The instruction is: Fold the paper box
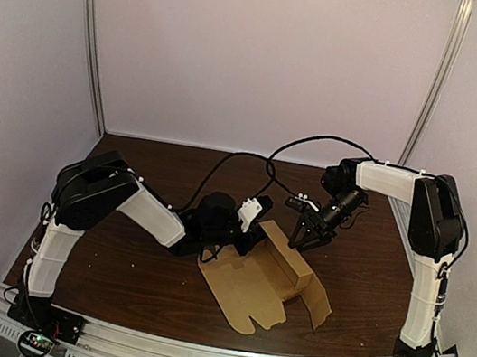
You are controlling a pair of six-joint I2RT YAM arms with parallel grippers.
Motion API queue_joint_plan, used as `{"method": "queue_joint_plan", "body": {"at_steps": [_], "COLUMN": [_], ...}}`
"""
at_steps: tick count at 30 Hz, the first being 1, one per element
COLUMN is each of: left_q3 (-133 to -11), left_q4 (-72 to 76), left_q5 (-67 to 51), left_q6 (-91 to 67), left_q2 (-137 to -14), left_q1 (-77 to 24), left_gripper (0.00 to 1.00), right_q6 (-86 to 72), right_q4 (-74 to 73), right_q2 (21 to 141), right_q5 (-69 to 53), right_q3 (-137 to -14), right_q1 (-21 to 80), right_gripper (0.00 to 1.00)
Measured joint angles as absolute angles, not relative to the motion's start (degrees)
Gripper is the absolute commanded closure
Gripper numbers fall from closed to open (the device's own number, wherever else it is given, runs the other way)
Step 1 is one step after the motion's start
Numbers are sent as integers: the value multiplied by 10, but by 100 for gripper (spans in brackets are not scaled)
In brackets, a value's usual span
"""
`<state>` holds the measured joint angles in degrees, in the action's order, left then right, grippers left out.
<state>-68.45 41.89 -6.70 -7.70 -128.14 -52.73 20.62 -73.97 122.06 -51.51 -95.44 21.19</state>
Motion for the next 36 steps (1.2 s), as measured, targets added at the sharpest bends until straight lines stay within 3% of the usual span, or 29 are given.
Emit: {"method": "queue_joint_plan", "body": {"at_steps": [19, 36], "left_q3": [-662, -677], "left_q4": [418, 342], "left_q5": [-45, 60], "left_q6": [-67, -126], "left_q2": [-1281, -1261], "left_q1": [-527, -537], "left_gripper": [94, 92], "right_q6": [210, 176], "right_q4": [-748, -734], "right_q2": [1222, 1222], "right_q5": [-523, -535], "right_q3": [-958, -962], "right_q1": [219, 247], "right_gripper": [36, 38]}}
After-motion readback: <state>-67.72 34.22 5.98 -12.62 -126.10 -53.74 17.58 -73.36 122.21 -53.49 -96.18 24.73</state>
